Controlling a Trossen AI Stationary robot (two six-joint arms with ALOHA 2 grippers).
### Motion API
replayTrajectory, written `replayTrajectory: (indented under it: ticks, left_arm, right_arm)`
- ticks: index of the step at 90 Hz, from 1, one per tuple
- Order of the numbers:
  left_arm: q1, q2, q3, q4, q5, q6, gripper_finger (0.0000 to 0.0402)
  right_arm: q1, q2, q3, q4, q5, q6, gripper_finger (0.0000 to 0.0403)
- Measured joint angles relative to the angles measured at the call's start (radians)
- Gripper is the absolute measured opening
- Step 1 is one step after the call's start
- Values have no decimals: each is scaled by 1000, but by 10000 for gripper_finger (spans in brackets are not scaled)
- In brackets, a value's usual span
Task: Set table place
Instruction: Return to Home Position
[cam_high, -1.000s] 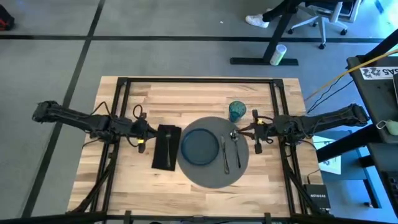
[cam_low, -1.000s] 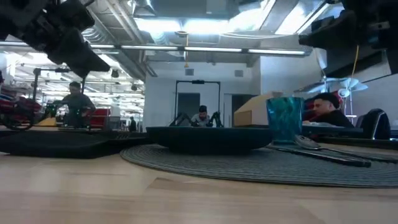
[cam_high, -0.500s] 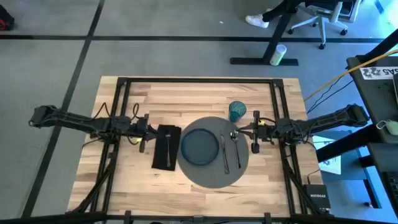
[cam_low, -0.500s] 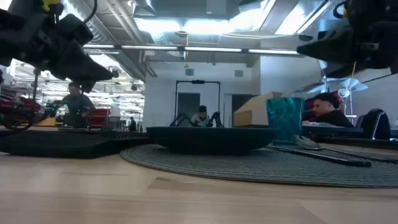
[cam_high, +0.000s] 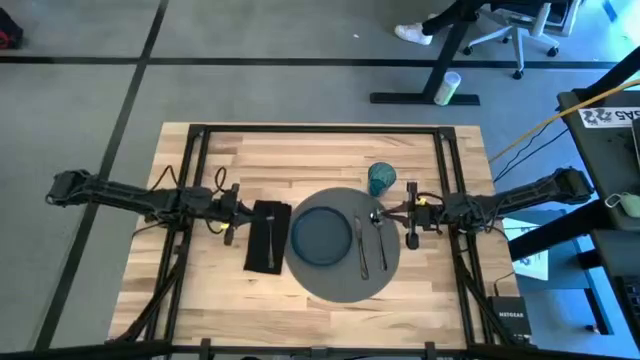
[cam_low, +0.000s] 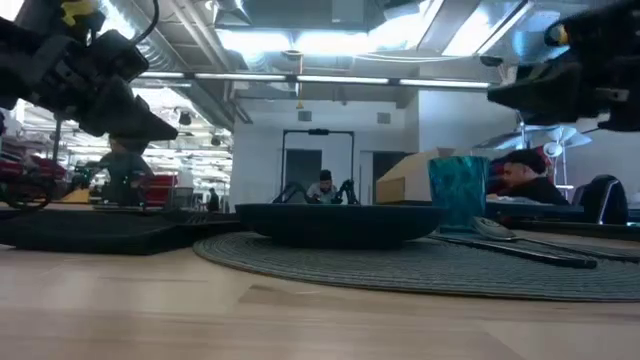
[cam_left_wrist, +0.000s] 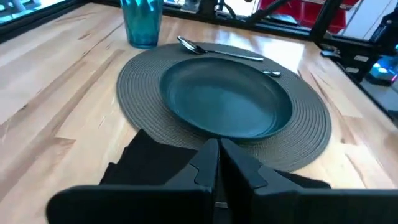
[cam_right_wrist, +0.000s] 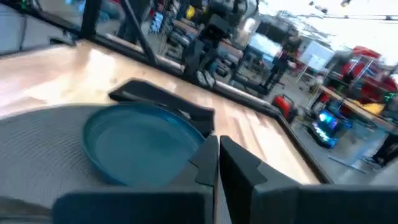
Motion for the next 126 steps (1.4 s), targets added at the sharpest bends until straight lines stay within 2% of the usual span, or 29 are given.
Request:
replayTrajectory:
  ticks: [12,23,41,51,68,84,94,106,116,126]
  left_arm:
    - [1,0,0,-41,-12,-22,0]
    - [0,0,0,-81,-14,-118,0]
    - [0,0,0,-156,-15,-201,0]
    - [1,1,0,-169,-17,-157,0]
    - [2,-2,0,-169,-39,-69,0]
    - [2,-6,0,-160,-39,-50,0]
    - [2,-30,0,-100,-10,-4,0]
    - [2,-80,0,-55,58,45,0]
    - [10,-133,-24,-36,111,44,0]
    - [50,-191,-63,-21,215,26,0]
  right_arm:
    - [-1,0,0,-33,75,7,0]
    - [-1,0,0,-133,101,20,0]
    - [0,1,0,-316,34,109,0]
    - [0,1,0,-367,40,102,0]
    - [0,1,0,-367,197,60,0]
    - [0,1,0,-360,239,50,0]
    - [0,1,0,-298,218,20,0]
    - [0,0,0,-142,77,-132,0]
    - [-1,0,0,-71,-9,-176,0]
    - [-1,0,0,-67,-60,-187,0]
